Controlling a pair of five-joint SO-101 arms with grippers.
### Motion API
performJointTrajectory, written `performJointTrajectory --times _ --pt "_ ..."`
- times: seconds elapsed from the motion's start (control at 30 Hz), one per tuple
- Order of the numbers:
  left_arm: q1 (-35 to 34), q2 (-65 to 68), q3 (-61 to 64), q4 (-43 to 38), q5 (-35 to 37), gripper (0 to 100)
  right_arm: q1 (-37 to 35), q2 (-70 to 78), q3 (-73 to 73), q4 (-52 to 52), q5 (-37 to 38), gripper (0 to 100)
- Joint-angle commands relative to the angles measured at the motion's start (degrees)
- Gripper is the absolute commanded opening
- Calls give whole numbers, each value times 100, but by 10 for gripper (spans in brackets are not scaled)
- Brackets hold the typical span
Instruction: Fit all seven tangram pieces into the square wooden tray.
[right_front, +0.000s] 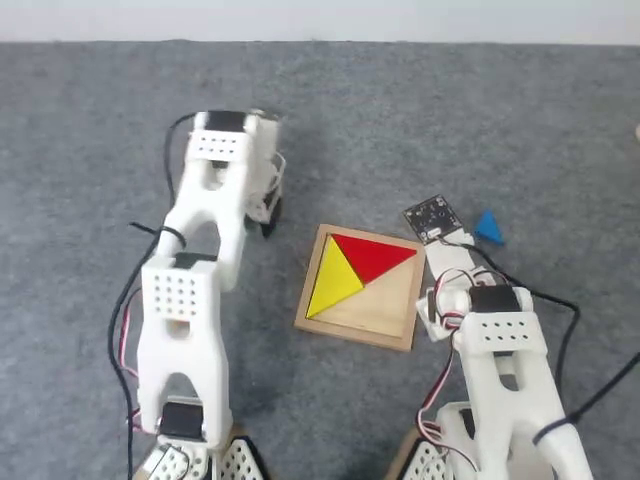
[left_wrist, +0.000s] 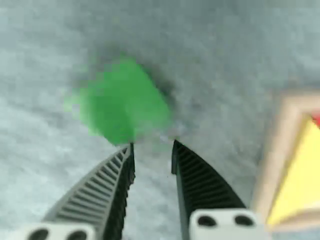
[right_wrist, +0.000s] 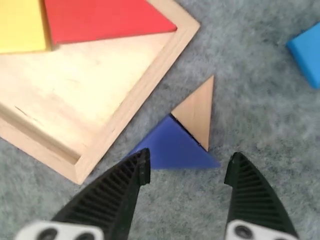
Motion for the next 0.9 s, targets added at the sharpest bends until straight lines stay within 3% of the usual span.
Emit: performJointTrajectory --times 0.0,0.13,0.27,0.37,0.5,0.63,0.83,0.87 --pt "176 -1108 848 229 -158 115 -110 -110 -9 -75 -44 263" --pt "123 -1969 1323 53 -141 119 -101 -110 -9 -75 -44 263" --pt "-343 -2418 1323 -1275 255 153 -101 -110 -9 -66 -44 263" --pt "-448 -2066 1323 -2189 422 185 -101 -110 -9 -66 -44 263" --pt "-466 -1064 936 -2602 457 184 -101 -110 -9 -57 -44 263" --pt "-501 18 -233 -2136 457 184 -101 -110 -9 -66 -44 263" --pt "-484 1196 -2492 220 404 152 -101 -110 -9 -75 -44 263" --pt "-466 1257 -2686 281 413 133 -101 -110 -9 -75 -44 263"
